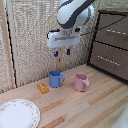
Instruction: Please adjust your gripper to match the height of the lower drawer handle. Progress your gripper onward until it happens to touch the drawer handle. Now, firmly take hold of it with your gripper, then steadily retract it to swing the drawer wide open.
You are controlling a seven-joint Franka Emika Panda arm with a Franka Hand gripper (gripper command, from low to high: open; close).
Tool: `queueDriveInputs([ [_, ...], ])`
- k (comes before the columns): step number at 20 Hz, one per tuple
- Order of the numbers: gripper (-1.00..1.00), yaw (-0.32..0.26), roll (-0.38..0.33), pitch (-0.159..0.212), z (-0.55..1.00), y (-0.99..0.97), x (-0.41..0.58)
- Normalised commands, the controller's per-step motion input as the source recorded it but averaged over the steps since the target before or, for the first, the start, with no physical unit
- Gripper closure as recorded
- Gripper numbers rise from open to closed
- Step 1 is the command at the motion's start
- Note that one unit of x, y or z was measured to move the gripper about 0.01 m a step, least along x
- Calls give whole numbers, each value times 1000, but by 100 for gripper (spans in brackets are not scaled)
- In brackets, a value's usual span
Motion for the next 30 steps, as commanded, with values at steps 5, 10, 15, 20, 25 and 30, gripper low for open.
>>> queueDriveInputs([
  [5,-100,110,-332,-69,0,-398,-66],
  [10,-100,79,-361,-66,0,-419,-40],
  [15,-100,78,-367,-50,-5,-407,-21],
  [20,-100,105,-365,-8,-127,-327,0],
  [25,-100,128,-362,0,-186,-259,0],
  [30,-100,137,-357,0,-197,-240,0],
])
